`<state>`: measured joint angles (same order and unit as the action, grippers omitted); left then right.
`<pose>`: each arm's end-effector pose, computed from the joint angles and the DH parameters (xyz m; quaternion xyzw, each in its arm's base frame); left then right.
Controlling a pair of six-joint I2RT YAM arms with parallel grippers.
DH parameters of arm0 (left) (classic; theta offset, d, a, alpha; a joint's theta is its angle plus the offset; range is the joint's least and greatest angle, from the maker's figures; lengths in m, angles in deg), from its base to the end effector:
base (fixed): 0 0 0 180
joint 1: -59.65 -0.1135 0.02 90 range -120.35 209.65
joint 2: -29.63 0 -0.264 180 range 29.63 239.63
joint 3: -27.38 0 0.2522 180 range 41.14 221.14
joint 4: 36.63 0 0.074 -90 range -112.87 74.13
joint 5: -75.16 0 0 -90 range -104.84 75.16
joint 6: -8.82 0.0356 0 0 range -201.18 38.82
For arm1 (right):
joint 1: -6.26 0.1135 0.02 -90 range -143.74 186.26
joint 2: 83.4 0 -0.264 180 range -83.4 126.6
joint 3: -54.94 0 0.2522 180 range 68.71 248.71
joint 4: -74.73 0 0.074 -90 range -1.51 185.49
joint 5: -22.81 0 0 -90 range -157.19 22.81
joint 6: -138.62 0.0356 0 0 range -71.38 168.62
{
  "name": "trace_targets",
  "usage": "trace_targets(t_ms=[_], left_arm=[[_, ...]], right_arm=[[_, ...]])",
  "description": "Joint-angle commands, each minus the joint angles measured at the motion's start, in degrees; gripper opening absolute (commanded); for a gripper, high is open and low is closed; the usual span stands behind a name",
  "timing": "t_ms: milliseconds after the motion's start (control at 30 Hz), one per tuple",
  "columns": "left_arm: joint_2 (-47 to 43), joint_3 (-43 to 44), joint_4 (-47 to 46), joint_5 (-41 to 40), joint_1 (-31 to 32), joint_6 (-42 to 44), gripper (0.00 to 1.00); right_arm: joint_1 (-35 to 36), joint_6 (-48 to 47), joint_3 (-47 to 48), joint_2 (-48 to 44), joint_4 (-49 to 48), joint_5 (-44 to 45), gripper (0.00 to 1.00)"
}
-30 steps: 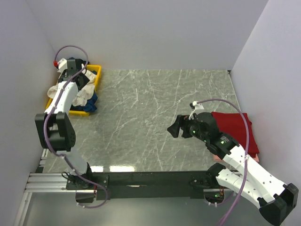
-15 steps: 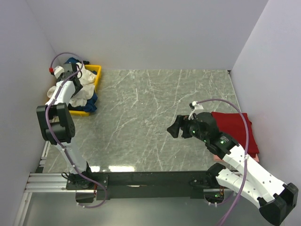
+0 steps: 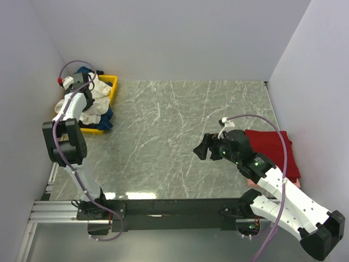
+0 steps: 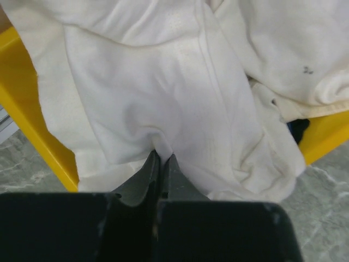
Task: Fold and stack the t-shirts
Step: Grab the tshirt from the pile, then move the tshirt to the center of the board
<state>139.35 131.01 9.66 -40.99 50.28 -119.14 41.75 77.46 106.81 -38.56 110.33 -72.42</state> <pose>0.4163 0.0846 0.2513 -0.4369 0.8152 0.1300 0.3572 0.1440 0.1067 0.2782 -0.0731 0.8560 0.3048 0.4110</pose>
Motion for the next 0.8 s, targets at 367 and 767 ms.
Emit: trace_targets(t_ms=[367, 767], left_arm=[[-22.0, 12.6, 3.8, 14.5, 3.1, 6.0, 0.0], [-29.4, 20.0, 3.9, 16.7, 22.4, 7.2, 0.0]], right_arm=[[0.2, -1.0, 1.5, 1.2, -1.2, 0.4, 0.91], [0.1, -0.9, 3.5, 0.0, -0.1, 2.7, 0.91]])
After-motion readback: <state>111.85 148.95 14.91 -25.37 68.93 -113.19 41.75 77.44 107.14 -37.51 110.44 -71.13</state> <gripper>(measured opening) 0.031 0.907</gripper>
